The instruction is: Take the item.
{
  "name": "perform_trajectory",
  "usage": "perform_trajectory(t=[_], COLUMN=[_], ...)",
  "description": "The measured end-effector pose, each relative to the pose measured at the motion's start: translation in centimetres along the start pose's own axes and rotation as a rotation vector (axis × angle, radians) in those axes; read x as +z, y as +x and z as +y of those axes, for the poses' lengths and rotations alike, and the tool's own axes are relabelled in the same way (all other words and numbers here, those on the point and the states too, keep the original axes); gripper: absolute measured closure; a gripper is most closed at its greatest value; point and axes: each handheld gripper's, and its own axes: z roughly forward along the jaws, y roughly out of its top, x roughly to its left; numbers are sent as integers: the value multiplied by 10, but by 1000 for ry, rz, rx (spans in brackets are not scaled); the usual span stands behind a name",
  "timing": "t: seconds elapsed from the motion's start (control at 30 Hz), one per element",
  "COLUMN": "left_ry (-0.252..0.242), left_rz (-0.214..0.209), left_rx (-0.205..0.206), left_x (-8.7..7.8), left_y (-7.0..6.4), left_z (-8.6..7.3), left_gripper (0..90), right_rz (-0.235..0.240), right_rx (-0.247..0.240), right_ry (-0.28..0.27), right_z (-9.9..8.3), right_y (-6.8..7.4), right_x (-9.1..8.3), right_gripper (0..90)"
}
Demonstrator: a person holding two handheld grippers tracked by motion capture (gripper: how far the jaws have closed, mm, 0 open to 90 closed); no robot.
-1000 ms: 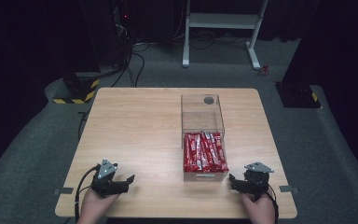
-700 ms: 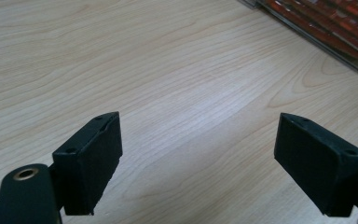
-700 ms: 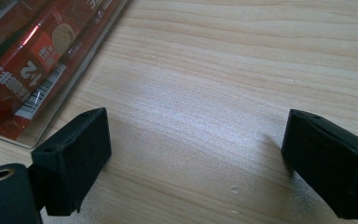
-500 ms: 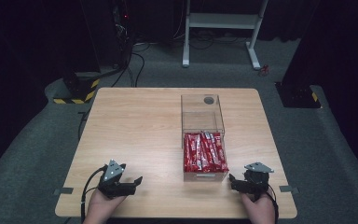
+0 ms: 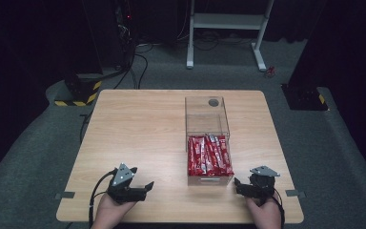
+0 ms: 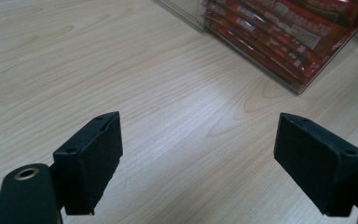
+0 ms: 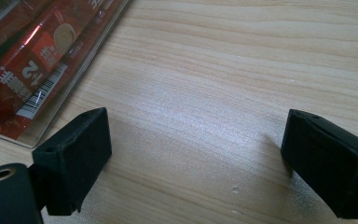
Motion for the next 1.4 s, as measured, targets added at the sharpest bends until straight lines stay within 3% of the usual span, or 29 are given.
perform_trajectory(t=[0.33,0.43,1.0,1.4], left_ry=[-5,-7,-53,-68], left_rz=[-20,-16,-54,-78], left_rx=[22,47,78,75], left_x=[3,3,8,14], left_y=[-10,-13,-29,-35], left_z=[10,19,48,60], left_gripper=[159,159,160,173], right_rz=[2,5,8,10], right_rx=[-2,-7,-8,-10], right_ry=[1,-1,0,-1], right_z=[0,0,0,0], right_y=[0,0,1,1], right_x=[0,0,0,0], right_gripper=[84,84,84,85])
